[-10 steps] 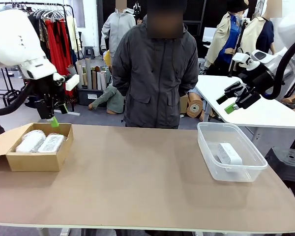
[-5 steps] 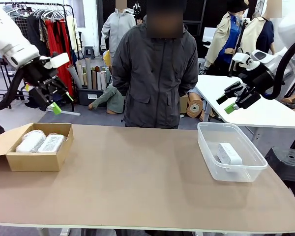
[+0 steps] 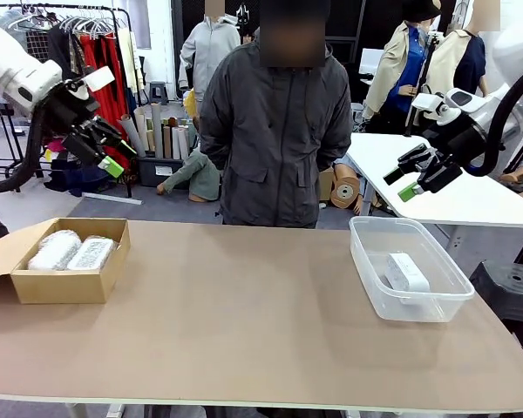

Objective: Separate and place wrapped and unwrapped clocks.
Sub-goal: If the picked Digital clock is wrapped, place it in the Package Box ; if not, place it in the Organizing box.

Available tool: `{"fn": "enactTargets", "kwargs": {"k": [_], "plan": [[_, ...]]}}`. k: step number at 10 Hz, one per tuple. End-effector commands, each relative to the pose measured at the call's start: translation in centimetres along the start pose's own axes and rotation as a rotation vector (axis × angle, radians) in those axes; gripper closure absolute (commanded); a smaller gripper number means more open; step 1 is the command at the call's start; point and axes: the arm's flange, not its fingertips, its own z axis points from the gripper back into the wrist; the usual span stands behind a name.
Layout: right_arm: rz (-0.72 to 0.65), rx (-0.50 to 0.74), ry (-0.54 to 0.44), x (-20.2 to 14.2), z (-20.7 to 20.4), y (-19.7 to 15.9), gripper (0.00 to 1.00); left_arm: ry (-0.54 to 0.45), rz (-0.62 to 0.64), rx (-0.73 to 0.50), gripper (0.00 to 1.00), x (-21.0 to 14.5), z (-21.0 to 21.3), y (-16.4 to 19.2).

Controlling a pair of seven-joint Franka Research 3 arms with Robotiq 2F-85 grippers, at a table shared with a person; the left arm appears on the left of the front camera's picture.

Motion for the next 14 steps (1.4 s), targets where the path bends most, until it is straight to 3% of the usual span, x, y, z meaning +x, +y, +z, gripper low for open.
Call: {"fn": "enactTargets", "kwargs": {"k": [1,14], "plan": [[-0.013,-0.002,-0.001,0.25,0.10,0.08,0.00,-0.048,-0.010,-0.007,0.00,-0.15,0.14,0.72],[-0.013,-0.002,-0.001,0.25,0.10,0.08,0.00,-0.036,0.011,-0.001,0.00,-0.15,-0.24,0.95]]}}
